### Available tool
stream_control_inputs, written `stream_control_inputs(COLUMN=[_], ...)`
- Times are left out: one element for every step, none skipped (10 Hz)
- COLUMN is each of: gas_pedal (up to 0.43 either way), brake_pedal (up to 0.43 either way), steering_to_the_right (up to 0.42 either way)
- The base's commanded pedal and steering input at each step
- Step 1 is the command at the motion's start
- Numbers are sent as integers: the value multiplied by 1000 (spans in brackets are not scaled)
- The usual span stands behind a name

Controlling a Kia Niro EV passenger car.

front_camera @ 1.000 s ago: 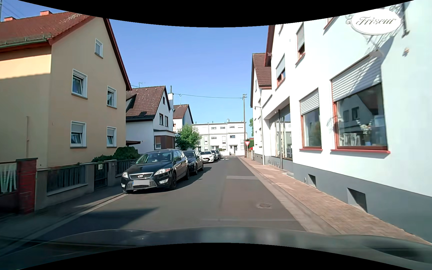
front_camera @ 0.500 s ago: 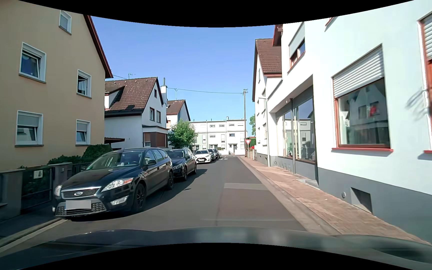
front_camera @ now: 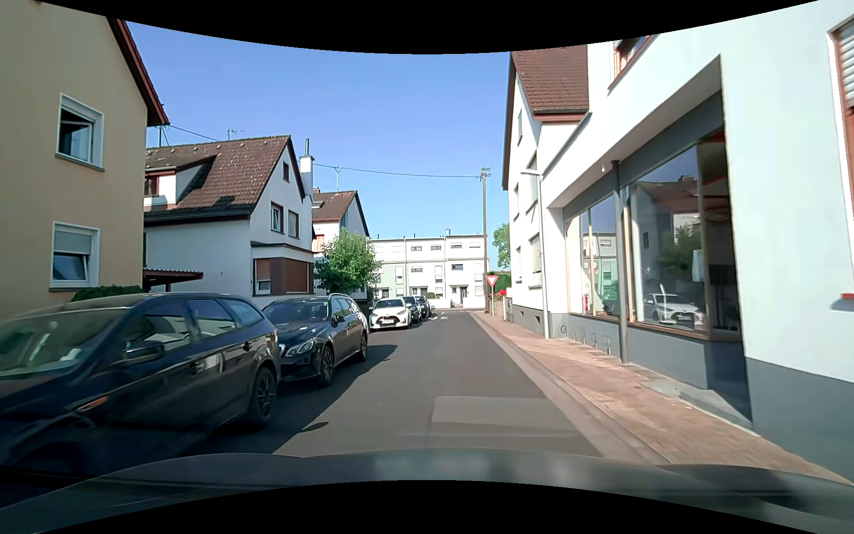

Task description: Follow the waypoints while adhering to traffic rules and regulations

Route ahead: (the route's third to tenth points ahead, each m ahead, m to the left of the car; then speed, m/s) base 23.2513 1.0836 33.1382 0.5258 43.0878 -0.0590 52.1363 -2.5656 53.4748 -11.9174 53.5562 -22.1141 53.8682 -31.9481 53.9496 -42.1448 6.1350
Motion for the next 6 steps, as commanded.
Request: stream_control_inputs(gas_pedal=[39,39,39,39,39,28], brake_pedal=[0,0,0,0,0,0], steering_to_the_right=[-4,-6,-9,-9,-6,-5])
